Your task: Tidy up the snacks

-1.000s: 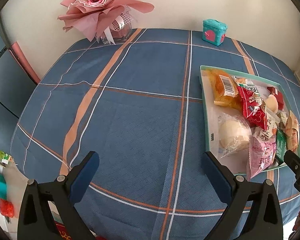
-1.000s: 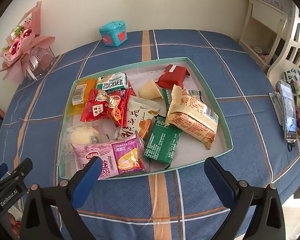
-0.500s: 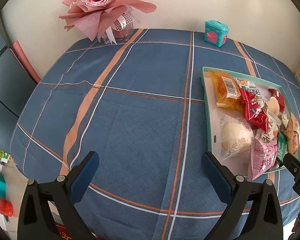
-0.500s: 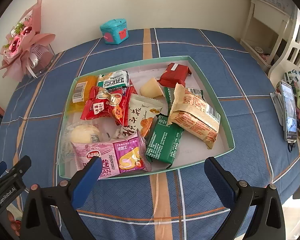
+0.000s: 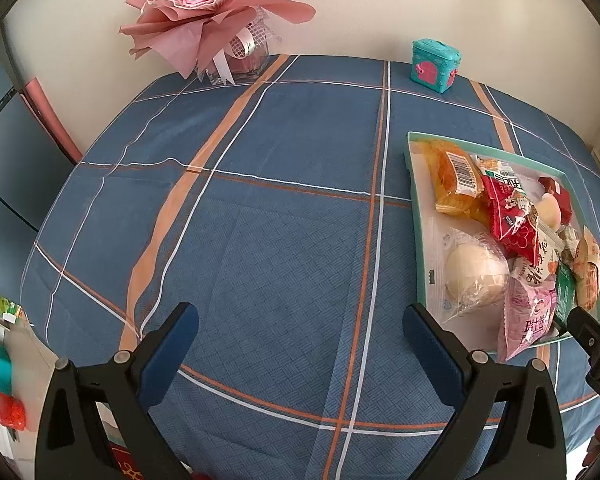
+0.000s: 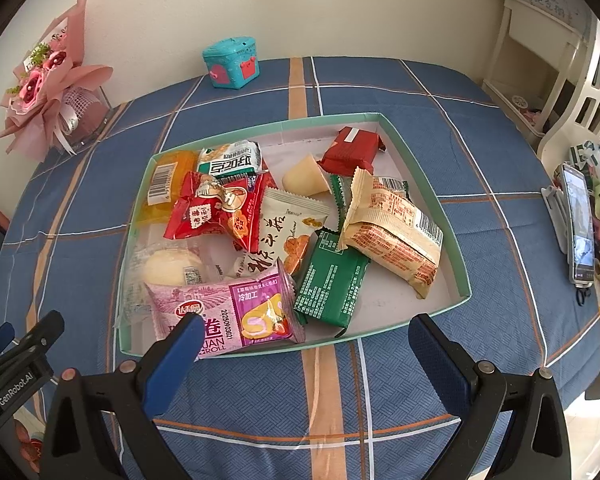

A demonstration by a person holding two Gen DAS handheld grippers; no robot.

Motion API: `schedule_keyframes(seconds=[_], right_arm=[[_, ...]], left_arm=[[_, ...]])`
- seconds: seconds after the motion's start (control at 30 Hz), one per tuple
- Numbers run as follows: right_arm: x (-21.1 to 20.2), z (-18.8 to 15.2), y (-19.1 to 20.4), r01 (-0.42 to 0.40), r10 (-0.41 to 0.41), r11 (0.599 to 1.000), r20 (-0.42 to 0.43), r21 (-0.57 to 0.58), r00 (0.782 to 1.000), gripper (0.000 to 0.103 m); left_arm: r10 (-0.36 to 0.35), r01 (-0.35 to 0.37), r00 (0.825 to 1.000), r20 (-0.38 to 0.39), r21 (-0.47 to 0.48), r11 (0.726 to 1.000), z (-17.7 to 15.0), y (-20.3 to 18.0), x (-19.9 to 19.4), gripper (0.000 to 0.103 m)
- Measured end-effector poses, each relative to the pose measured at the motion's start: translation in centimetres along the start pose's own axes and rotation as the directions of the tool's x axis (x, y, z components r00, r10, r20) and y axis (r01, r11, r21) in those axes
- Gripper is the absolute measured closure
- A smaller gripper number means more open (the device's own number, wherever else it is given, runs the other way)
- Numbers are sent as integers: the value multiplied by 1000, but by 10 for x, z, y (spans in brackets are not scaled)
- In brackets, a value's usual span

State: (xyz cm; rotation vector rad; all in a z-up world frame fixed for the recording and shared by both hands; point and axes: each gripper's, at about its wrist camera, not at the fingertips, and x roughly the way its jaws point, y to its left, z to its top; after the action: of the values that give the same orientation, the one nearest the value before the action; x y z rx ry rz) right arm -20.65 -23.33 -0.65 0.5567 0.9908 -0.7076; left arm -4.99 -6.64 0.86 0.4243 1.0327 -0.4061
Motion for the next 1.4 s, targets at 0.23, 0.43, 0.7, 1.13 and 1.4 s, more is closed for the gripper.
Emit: schedule_keyframes(seconds=[0.23,0.43,0.7,1.13,1.4], right_arm=[[0,0,1,0,0,1000,0,2,1000,0],[-1,-1,2,1,-1,1000,0,3,1000,0],[-1,-1,2,2,-2,1000,0,5,1000,0],[-1,-1,3,4,-4,1000,0,7,1000,0],[-1,-1,4,4,-4,1000,-1,8,1000,0]], left_arm=[[2,-2,1000,-4,-3,1000,0,0,0,1],[1,-2,1000,-7,-6,1000,1,0,0,1],[1,-1,1000,-8,-5,1000,1,0,0,1],[0,0,1000,-7,-2,1000,1,1,2,1],[13,-13,1000,-1,-18,1000,-3,6,-1,1]])
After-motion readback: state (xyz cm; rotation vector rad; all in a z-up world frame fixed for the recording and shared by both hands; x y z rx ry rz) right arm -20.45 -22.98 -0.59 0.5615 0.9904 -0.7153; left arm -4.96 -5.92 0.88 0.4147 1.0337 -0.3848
